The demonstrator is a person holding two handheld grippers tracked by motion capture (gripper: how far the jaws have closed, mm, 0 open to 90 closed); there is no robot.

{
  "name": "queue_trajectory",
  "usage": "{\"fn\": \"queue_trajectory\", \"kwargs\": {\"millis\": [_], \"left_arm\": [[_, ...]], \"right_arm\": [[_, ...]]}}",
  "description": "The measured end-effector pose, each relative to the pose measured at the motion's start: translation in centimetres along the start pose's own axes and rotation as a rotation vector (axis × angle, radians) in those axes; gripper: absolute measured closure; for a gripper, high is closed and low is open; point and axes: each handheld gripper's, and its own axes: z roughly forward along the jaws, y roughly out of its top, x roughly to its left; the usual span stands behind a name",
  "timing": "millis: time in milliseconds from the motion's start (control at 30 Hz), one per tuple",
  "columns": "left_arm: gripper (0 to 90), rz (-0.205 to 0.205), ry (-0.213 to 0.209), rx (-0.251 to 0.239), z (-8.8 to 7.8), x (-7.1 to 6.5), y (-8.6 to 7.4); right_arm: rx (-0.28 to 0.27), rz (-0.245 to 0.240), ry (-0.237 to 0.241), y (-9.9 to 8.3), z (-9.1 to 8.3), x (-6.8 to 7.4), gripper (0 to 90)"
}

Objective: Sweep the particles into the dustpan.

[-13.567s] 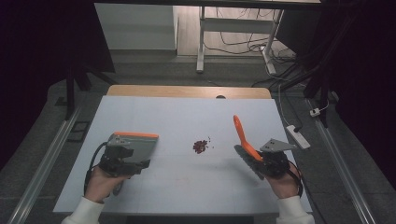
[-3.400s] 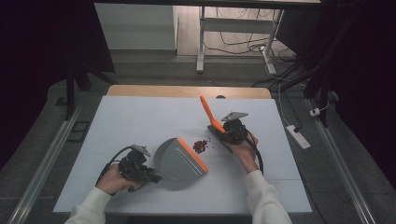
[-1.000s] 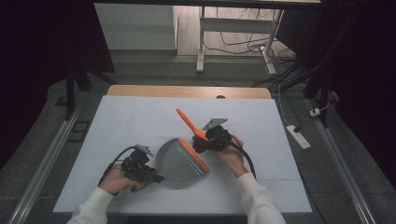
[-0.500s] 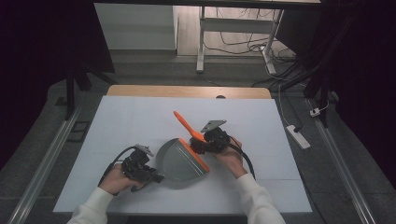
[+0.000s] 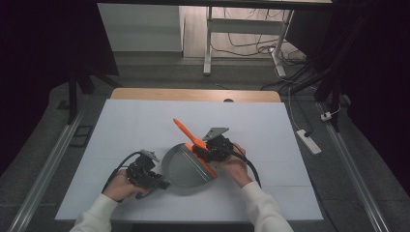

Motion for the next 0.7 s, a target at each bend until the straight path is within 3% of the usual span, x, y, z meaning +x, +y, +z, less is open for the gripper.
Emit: {"fn": "queue_trajectory", "kwargs": {"millis": [467, 567, 700], "left_arm": [[62.2, -0.001, 0.0, 0.002, 0.1, 0.0, 0.0], [62.2, -0.001, 0.002, 0.0, 0.0, 0.0, 0.0], [62.2, 0.001, 0.002, 0.001, 0.0, 0.0, 0.0]], "right_arm": [[-0.037, -0.005, 0.051, 0.5, -0.1, 1.2, 70.6], [-0.058, -0.001, 0.1, 0.8, -0.3, 1.4, 70.6], [-0.105, 0.029, 0.08, 0.7, -1.0, 0.9, 70.6]]}}
